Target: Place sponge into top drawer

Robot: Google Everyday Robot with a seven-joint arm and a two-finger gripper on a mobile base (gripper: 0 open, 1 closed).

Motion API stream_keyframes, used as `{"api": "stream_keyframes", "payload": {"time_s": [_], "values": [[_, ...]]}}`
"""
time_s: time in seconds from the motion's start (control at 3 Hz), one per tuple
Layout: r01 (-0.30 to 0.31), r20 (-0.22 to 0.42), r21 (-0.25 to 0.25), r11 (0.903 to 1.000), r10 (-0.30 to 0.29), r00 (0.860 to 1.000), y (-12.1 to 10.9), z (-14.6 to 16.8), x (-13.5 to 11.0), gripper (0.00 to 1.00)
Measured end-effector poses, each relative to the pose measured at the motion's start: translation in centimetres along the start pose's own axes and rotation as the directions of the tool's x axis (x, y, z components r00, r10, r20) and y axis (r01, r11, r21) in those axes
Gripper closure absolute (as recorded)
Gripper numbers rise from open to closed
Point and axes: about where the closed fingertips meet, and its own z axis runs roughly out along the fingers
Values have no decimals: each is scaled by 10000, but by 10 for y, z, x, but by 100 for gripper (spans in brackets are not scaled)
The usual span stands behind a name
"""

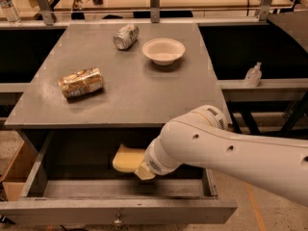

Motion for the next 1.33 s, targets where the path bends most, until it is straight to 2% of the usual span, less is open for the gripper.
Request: {"api": "stream_keyframes", "payload": {"time_s": [0.67,1.0,1.33], "values": [[42,13,34,10000,-42,10000,1,-2,-1,13],[63,19,48,10000,-63,10000,1,-2,-1,0],[63,19,49,10000,-63,10000,1,-2,-2,0]]}}
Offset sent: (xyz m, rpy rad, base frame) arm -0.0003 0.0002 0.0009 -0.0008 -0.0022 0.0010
